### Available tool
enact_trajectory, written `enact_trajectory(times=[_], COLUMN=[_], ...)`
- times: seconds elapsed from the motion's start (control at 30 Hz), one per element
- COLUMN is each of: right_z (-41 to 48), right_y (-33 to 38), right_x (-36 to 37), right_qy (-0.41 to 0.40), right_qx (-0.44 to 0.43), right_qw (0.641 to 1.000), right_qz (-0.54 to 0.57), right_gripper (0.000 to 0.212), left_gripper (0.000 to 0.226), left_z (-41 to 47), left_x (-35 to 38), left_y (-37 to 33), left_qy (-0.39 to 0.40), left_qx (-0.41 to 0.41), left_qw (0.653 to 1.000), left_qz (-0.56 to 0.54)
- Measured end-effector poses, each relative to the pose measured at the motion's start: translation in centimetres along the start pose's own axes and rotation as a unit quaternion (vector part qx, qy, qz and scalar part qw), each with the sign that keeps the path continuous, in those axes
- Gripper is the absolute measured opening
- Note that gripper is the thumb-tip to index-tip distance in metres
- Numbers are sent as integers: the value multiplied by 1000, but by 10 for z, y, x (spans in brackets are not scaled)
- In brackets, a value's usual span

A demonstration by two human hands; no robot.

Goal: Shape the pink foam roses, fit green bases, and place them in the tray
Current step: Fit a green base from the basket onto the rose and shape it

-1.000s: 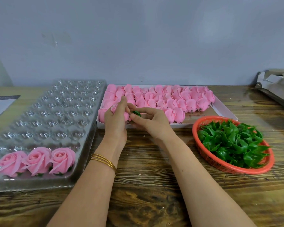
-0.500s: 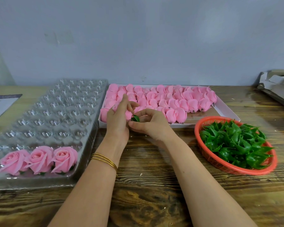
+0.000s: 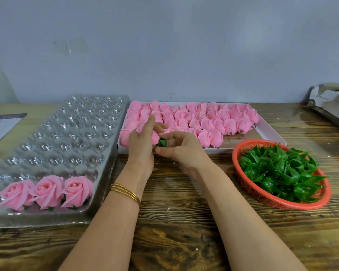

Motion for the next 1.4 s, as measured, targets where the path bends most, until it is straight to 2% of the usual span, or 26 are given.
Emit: enact_trajectory(times=[0.33,0.47,0.63,0.83,1.23,1.4], right_z=[3,4,4,5,6,6], right_y=[4,4,3,-2,-4,-8], right_x=[-1,-1,6,-1,3,1], right_qy=[-19,-9,37,22,45,42], right_qx=[-34,-28,-21,-2,17,53], right_qw=[999,1000,996,994,985,982], right_qz=[-10,-1,73,106,165,174], right_gripper=[44,36,36,27,23,19], left_gripper=[52,52,54,53,53,54], left_z=[1,0,-1,-2,0,-2], left_x=[-4,-5,-3,-2,0,4], left_y=[2,2,0,-1,-3,-5], left_qy=[-32,-32,-27,-19,18,36], left_qx=[-15,-21,-24,-10,32,42], left_qw=[999,998,998,998,996,994], left_qz=[36,52,49,60,87,97])
Point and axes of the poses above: each hand's wrist, its own z-axis towards the middle knuckle, its own x-axis out of the palm, y = z × x, the point moved 8 cm from there along z, towards the middle knuckle, and after that the axes turned 12 degrees about x, right-handed, at the moved point
